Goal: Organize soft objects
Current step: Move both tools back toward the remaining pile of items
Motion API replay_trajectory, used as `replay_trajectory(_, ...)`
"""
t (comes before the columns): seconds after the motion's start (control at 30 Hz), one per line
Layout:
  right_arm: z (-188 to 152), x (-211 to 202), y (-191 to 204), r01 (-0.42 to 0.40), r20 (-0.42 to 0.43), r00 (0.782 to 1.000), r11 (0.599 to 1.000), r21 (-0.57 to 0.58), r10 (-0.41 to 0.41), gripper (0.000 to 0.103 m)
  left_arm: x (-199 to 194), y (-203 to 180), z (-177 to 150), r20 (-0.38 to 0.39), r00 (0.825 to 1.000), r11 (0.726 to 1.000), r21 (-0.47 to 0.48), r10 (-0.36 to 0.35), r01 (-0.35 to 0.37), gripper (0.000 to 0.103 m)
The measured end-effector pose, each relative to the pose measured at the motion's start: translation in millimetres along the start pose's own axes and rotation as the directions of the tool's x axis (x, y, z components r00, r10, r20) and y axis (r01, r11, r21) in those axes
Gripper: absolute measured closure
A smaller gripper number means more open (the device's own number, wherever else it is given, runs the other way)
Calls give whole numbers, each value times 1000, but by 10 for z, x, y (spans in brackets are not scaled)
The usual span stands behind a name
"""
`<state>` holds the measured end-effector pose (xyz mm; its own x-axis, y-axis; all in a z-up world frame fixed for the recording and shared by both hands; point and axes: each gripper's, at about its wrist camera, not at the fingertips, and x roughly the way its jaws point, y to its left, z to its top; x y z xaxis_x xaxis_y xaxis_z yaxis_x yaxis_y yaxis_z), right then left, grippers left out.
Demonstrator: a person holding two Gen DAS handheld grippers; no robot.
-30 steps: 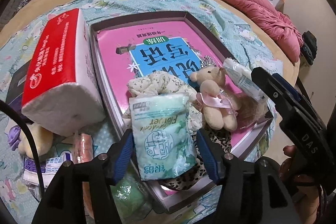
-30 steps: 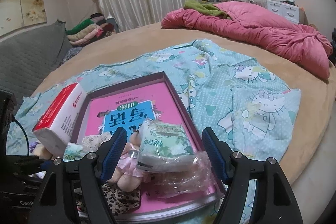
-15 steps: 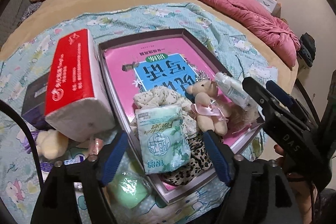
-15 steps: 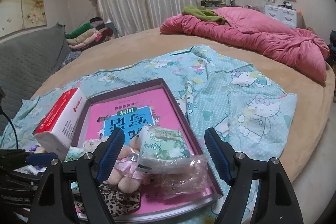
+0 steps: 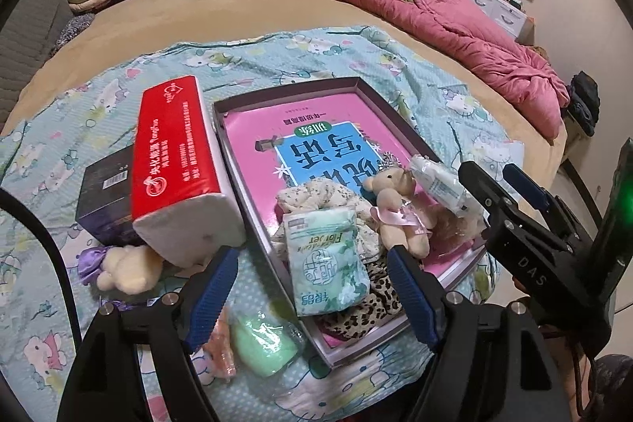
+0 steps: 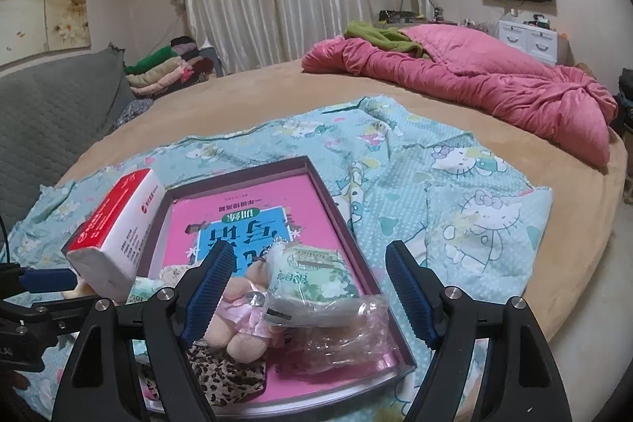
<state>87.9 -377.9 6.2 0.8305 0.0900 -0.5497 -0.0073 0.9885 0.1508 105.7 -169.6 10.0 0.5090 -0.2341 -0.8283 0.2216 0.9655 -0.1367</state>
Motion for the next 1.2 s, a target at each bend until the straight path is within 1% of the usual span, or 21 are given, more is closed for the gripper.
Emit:
replay_trajectory(0.13, 29, -93, 41, -5, 26, 1000, 1000, -1, 5, 23, -71, 51, -16, 8, 1000, 1000, -6, 6, -6, 26)
replay_trajectory(0.27, 87, -244, 79, -15, 77, 997, 1000, 8, 14, 23, -220, 172, -7, 42, 999, 1000, -29, 6, -5, 26)
replay_trajectory(0.33, 124, -304, 101, -24, 88, 996, 1000, 14, 22, 23, -302, 243, 3, 58, 998, 999, -40, 14, -11, 26)
replay_trajectory(0.47, 186, -436, 174, -49, 116, 992, 999, 23, 46, 23, -457, 445, 41, 81, 996, 997, -78, 32, -26, 26)
replay_trajectory(0.63, 239, -557, 327, -84, 136, 987, 996, 4, 83, 22, -594, 688, 34, 95, 994, 992, -121, 57, -45, 26)
replay_trajectory(0.83, 281, -652, 493, -128, 135, 982, 992, -14, 129, 22, -731, 917, 13, 105, 991, 985, -164, 78, -60, 25)
replay_trajectory(1.0, 294, -706, 642, -159, 131, 978, 987, -38, 162, 22, -826, 1076, -25, 113, 989, 979, -191, 96, -73, 23)
replay_trajectory(1.2, 277, -718, 770, -181, 101, 977, 982, -56, 186, 22, -907, 1239, -86, 109, 988, 974, -212, 105, -80, 22)
